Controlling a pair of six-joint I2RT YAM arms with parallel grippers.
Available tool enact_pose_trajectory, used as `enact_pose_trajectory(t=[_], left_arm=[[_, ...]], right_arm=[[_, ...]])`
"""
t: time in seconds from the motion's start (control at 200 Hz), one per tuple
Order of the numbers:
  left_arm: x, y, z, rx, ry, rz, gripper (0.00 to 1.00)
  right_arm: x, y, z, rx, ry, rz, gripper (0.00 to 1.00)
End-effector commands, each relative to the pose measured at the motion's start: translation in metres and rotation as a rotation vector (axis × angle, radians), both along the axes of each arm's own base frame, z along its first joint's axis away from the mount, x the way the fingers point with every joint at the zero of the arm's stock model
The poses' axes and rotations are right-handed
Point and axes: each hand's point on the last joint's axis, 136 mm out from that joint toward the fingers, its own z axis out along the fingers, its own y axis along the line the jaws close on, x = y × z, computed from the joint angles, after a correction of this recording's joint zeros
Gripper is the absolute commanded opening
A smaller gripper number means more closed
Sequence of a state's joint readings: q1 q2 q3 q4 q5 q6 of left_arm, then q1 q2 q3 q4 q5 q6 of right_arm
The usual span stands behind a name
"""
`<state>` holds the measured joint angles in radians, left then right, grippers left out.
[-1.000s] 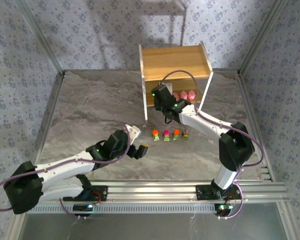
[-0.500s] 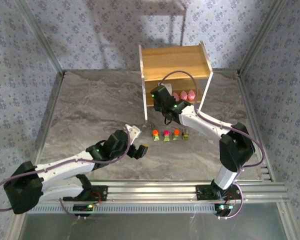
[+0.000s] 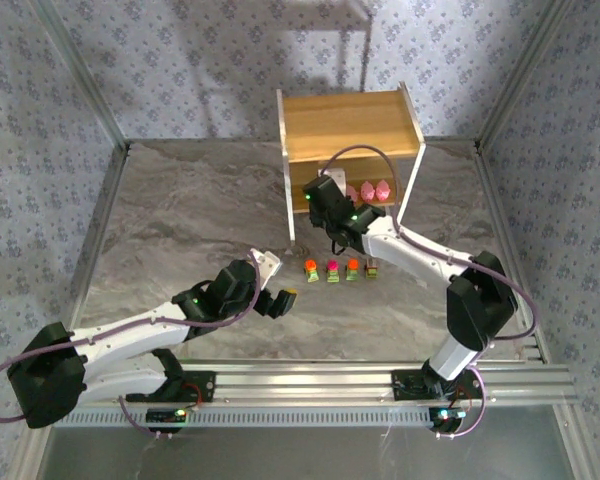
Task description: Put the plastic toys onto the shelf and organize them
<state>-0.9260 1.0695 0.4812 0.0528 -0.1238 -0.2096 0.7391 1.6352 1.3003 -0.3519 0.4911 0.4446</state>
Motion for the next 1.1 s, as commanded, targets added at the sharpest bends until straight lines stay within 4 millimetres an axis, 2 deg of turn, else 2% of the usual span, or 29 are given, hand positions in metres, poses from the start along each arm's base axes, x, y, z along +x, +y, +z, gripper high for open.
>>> enact_pose_trajectory(t=[0.0,0.44,0.515,0.535,0.87,1.094], left_arm=[[-0.002,-0.005,0.001,-0.001,0.002,-0.018,1.00],[-0.001,-0.003,0.001,0.005,-0.002,-0.012,1.00],[-0.001,-0.003,0.001,0.004,-0.003,-0.009,1.00],[-0.001,-0.003,0.001,0.005,-0.004,-0.008,1.00],[-0.001,-0.004,-0.001,0.009,-0.001,-0.010,1.00],[0.001,-0.004,-0.001,0.014,-0.003,-0.007,1.00]], right_arm=[[-0.009,-0.007,0.008,-0.006,-0.011,-0.017,0.48],[-0.040,-0.015,0.020,0.002,-0.038,-0.016,0.50],[-0.046,-0.015,0.028,0.010,-0.052,-0.014,0.50],[-0.050,-0.020,0.017,-0.010,-0.034,-0.015,0.50],[-0.078,-0.037,0.022,-0.017,-0.049,-0.027,0.58],[-0.091,-0.054,0.016,-0.024,-0.040,-0.052,0.61]])
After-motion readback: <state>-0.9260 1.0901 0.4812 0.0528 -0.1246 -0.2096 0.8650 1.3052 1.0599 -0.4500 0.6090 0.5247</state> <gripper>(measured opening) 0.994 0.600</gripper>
